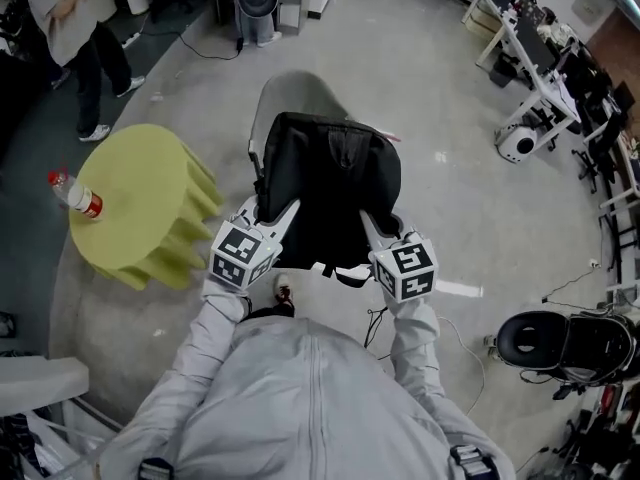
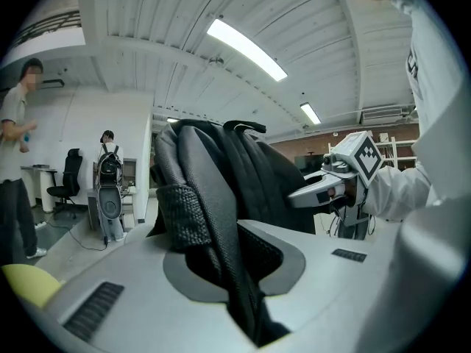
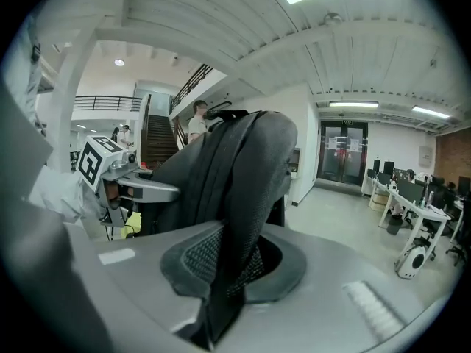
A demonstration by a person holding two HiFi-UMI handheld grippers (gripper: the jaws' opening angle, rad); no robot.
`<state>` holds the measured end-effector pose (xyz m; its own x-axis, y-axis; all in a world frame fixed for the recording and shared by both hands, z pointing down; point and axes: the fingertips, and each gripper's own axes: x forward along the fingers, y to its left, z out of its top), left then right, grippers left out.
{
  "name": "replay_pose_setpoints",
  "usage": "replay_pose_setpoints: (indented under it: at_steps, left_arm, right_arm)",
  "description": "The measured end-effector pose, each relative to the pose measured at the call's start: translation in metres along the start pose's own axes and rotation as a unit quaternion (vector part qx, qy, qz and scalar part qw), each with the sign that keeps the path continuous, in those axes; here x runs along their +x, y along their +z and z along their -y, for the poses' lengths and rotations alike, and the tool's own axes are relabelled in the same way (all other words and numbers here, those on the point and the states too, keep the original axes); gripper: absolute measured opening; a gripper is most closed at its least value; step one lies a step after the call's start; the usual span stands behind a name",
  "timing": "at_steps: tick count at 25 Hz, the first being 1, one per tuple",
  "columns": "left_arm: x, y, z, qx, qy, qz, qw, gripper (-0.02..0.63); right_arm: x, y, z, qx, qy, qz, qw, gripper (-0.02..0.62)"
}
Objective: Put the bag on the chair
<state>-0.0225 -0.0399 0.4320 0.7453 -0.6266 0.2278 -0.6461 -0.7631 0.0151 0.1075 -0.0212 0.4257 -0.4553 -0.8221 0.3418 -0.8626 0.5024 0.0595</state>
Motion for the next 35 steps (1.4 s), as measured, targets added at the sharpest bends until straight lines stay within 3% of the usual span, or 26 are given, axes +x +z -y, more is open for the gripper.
replay_pose_setpoints:
  at_steps: [10, 18, 23, 31, 35]
  left_arm:
    - [0.054, -0.005, -0.076, -0.016, -0.014, -0.008, 0.9997, 0.040]
    - [0.100, -0.021, -0.116, -0.024, -0.017, -0.040, 0.9988, 0.040]
    - [0.156, -0.023, -0.127, -0.030, -0.005, -0.068, 0.9972, 0.040]
    - [0.175, -0.087, -0.179, -0.078, 0.005, -0.133, 0.9880, 0.041]
    - [0.174, -0.112, -0.184, -0.094, 0.017, -0.162, 0.9822, 0.041]
  right_arm:
    - [0.081, 0.008, 0.032, -0.001, -0.009, -0.021, 1.000, 0.046]
    - [0.132, -0.005, 0.064, 0.034, -0.007, -0.041, 0.999, 0.051]
    - [0.158, -0.016, 0.115, 0.058, 0.010, -0.055, 0.997, 0.052]
    - [0.230, -0.058, 0.110, 0.076, 0.050, -0.116, 0.989, 0.054]
    - [0.244, -0.081, 0.101, 0.082, 0.075, -0.147, 0.983, 0.052]
